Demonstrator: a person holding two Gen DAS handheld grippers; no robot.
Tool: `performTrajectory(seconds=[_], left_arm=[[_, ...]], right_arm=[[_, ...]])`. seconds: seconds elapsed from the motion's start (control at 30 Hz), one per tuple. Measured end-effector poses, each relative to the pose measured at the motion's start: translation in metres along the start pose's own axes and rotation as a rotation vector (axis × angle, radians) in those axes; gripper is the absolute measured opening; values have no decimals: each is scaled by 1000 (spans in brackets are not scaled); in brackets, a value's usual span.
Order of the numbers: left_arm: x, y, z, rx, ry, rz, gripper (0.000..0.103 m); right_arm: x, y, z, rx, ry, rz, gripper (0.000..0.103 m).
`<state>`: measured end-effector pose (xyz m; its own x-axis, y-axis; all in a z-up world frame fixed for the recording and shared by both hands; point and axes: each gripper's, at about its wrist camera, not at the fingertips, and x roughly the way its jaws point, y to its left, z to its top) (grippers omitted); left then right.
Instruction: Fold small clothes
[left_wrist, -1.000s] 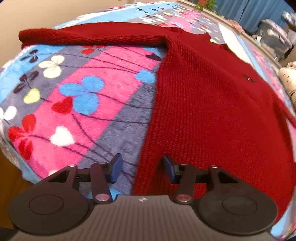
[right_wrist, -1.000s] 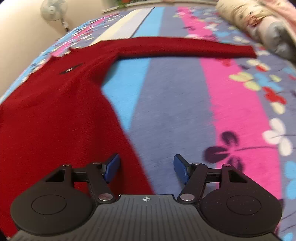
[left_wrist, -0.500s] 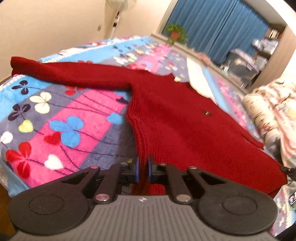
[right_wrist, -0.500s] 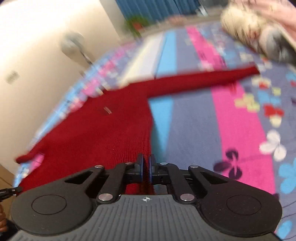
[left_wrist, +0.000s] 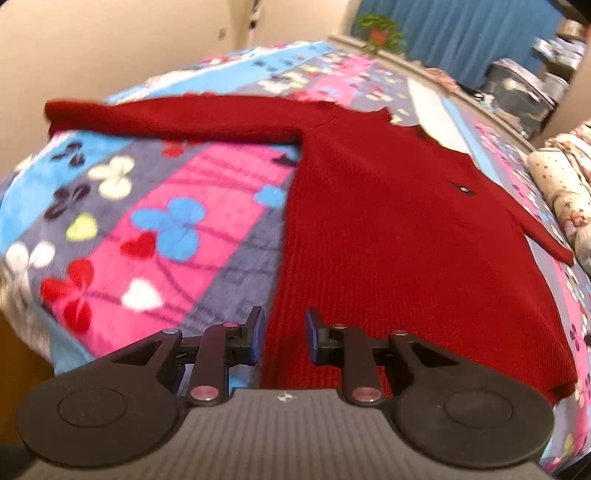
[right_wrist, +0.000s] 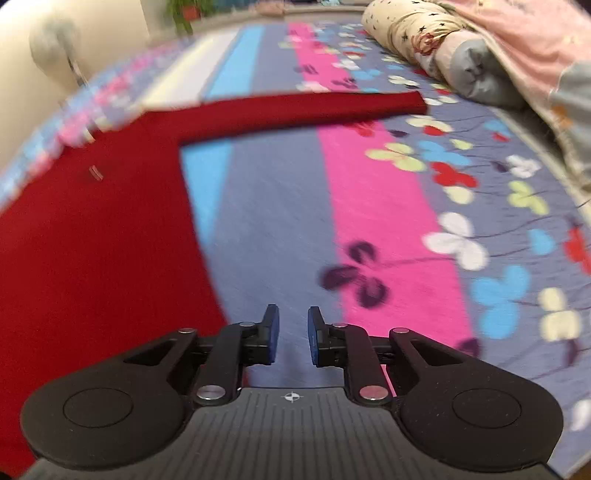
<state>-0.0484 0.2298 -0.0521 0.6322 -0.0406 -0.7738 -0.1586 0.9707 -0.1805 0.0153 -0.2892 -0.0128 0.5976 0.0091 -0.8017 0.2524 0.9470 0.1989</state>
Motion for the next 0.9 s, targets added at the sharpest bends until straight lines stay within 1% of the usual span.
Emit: performTrajectory(seconds=[0.03, 0.07, 0.1, 0.13, 0.17, 0.2, 0.23, 0.3, 0.33, 0.37, 0.4, 0.47, 0.53, 0.57, 0.6, 0.67, 0.73, 0.8, 0.83, 0.87, 0.9], left_arm=[[2, -2, 0, 11, 2, -6, 29], [5, -3, 0, 13, 15, -11, 31], [9, -4, -1, 12, 43, -8, 36], [19, -4, -3, 13, 97, 12, 40], [28, -3, -6, 14, 152, 44, 40], [37, -1, -9, 11, 200, 73, 40], [40, 0, -10, 8, 214, 80, 40], [34, -3, -8, 27, 174, 75, 41], [31, -3, -8, 34, 156, 69, 43], [30, -3, -8, 36, 154, 66, 44], [31, -3, -8, 33, 163, 65, 44], [36, -1, -10, 19, 199, 68, 44], [37, -2, -12, 22, 206, 58, 39], [37, -2, -12, 32, 201, 52, 32], [37, -4, -12, 41, 201, 39, 13], [34, -10, -14, 86, 181, 49, 12], [29, -13, -15, 105, 152, 49, 10], [20, -10, -13, 93, 116, 56, 10], [18, -7, -11, 77, 109, 58, 10], [18, -3, -11, 58, 118, 53, 10], [21, -1, -11, 49, 138, 50, 10]], right_arm=[[0, 2, -1, 4, -1, 48, 23], [3, 7, -2, -11, 14, 83, 29], [9, 13, -6, -42, 48, 106, 33], [17, 20, -12, -89, 104, 103, 38], [28, 25, -19, -142, 168, 69, 42], [36, 31, -26, -188, 201, 34, 44], [37, 36, -30, -221, 187, 17, 47], [33, 41, -28, -237, 174, 9, 47], [30, 39, -27, -229, 169, 10, 47], [29, 37, -28, -218, 172, 11, 48], [30, 36, -29, -212, 174, 13, 48], [31, 34, -28, -212, 175, 6, 53], [31, 34, -29, -218, 172, -1, 54], [30, 33, -29, -216, 171, -1, 55], [33, 30, -26, -209, 171, 2, 55], [35, 25, -22, -191, 164, 3, 55], [35, 23, -21, -189, 161, 4, 55], [36, 24, -23, -203, 168, 6, 53], [38, 24, -24, -206, 173, 10, 49], [38, 25, -25, -208, 178, 28, 32], [38, 25, -25, -207, 180, 60, 18]])
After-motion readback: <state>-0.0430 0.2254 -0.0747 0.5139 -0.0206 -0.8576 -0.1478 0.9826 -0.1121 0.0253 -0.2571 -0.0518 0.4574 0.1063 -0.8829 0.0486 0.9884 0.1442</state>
